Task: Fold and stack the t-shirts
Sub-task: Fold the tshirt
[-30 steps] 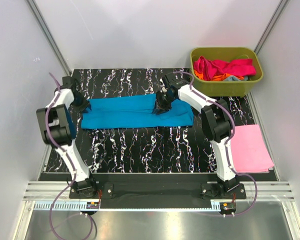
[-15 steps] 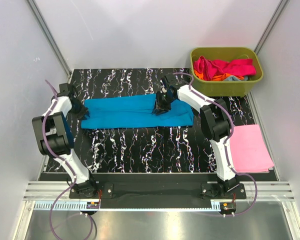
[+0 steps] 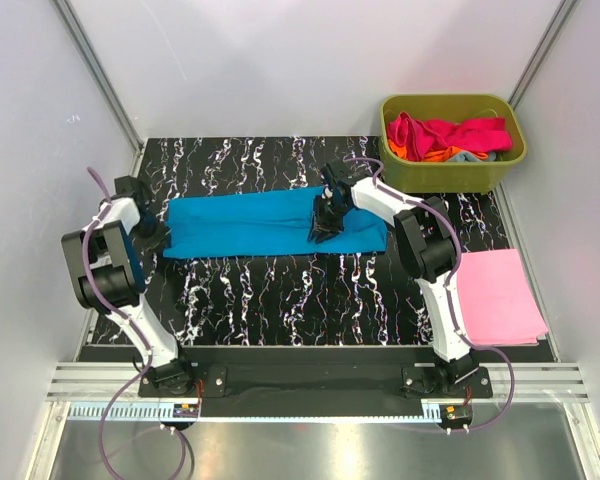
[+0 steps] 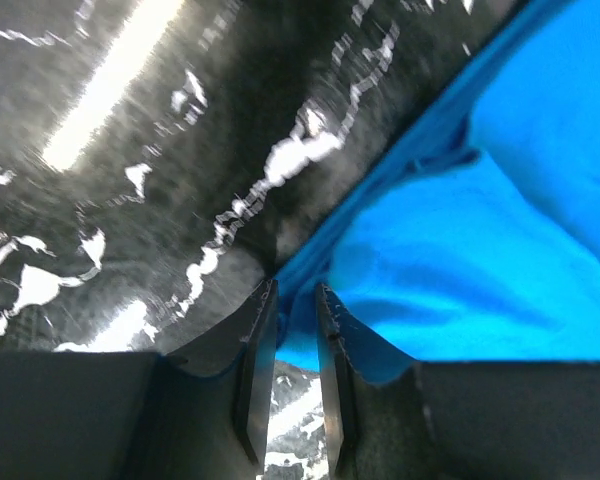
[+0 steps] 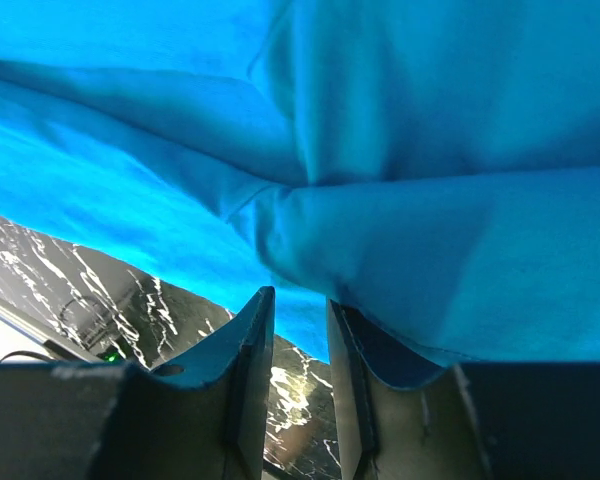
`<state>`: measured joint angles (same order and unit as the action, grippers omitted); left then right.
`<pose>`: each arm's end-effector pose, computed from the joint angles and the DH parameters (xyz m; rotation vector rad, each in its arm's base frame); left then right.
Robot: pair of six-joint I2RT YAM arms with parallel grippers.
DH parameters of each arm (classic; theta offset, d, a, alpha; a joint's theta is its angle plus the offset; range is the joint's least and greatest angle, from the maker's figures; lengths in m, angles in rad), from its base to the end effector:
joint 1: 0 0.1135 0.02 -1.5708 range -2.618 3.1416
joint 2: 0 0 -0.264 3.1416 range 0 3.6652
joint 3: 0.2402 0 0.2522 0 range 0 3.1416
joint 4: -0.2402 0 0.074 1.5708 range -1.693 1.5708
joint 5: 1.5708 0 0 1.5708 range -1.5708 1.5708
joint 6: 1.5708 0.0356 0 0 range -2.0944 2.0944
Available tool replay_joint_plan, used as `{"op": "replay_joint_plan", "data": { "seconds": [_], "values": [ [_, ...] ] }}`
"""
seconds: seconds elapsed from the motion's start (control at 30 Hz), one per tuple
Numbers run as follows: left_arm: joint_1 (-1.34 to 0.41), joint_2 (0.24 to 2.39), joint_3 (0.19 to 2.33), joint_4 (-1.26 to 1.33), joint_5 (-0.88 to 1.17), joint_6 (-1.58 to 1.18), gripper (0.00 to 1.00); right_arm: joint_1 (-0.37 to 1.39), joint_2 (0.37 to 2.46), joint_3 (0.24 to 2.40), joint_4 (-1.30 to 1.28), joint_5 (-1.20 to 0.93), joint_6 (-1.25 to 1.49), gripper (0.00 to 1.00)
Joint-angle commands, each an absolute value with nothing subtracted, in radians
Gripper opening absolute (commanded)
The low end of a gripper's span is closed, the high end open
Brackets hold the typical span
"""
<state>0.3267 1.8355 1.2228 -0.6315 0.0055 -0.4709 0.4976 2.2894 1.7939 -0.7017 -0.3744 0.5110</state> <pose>0.3402 0.1151 0.1727 -1.0923 2.5955 -0.0412 0.4129 0.2391 0.1488 -0.0844 2.9031 0.7464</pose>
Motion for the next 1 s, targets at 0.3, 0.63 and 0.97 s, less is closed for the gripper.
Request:
{"op": "replay_joint_plan", "data": {
  "seconds": [0.3, 0.63, 0.97],
  "values": [
    [0.221, 1.629, 1.275, -0.664, -0.058, -0.54, 0.29, 0.509, 2.247, 1.85, -0.699, -0.364, 0.518, 0.34],
    [0.215, 1.726, 1.22, -0.618, 0.066, -0.555, 0.28, 0.514, 2.336, 1.973, -0.699, -0.391, 0.577, 0.33],
    [0.261, 1.775, 1.198, -0.611, 0.003, -0.514, 0.27, 0.534, 2.413, 2.058, -0.693, -0.431, 0.627, 0.29]
  ]
}}
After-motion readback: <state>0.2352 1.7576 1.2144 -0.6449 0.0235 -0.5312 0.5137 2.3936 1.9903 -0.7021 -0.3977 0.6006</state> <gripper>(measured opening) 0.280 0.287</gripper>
